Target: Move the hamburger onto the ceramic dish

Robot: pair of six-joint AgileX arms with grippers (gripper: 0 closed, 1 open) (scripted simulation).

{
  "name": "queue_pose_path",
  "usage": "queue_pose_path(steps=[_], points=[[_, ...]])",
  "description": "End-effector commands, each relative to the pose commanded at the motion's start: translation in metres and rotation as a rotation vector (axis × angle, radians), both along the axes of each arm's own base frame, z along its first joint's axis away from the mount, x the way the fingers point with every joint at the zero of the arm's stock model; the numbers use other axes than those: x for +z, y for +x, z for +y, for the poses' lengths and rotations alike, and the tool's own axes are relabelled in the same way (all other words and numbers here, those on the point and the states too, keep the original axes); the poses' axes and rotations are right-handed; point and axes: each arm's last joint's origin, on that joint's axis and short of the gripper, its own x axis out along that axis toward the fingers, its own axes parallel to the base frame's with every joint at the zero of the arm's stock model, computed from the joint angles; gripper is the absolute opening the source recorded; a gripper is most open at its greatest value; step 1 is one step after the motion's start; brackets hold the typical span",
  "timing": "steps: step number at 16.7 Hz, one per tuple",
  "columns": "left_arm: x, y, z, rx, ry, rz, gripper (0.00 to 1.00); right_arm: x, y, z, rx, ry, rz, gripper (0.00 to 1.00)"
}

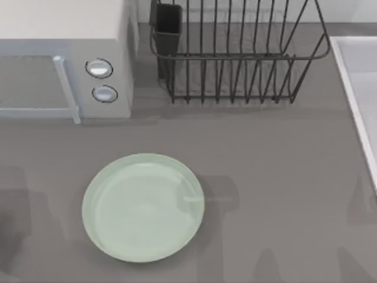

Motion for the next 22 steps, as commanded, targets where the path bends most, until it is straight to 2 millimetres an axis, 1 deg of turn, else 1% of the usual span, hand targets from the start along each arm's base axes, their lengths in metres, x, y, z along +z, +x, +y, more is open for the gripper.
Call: queue_pose_path(steps=[7, 8, 10, 12, 16, 19, 21, 22], points=[[0.0, 0.0, 0.0, 0.0, 0.0, 0.0, 0.0, 0.0, 0.0, 0.0, 0.0, 0.0, 0.0, 1.0], [0.022, 0.001, 0.0, -0.001, 0.003, -0.036, 0.0, 0.0, 0.0, 0.0, 0.0, 0.0, 0.0, 1.0], [0.026, 0.002, 0.001, 0.001, 0.004, -0.039, 0.0, 0.0, 0.0, 0.0, 0.0, 0.0, 0.0, 1.0], [0.039, 0.004, 0.002, 0.001, 0.004, -0.039, 0.0, 0.0, 0.0, 0.0, 0.0, 0.0, 0.0, 1.0], [0.075, 0.007, 0.003, -0.002, 0.001, -0.032, 0.0, 0.0, 0.0, 0.0, 0.0, 0.0, 0.0, 1.0], [0.106, 0.003, 0.002, -0.001, 0.0, -0.029, 0.0, 0.0, 0.0, 0.0, 0.0, 0.0, 0.0, 1.0], [0.119, 0.001, 0.001, -0.001, 0.002, -0.034, 0.0, 0.0, 0.0, 0.0, 0.0, 0.0, 0.0, 1.0], [0.122, 0.001, 0.0, -0.001, 0.003, -0.036, 0.0, 0.0, 0.0, 0.0, 0.0, 0.0, 0.0, 1.0]])
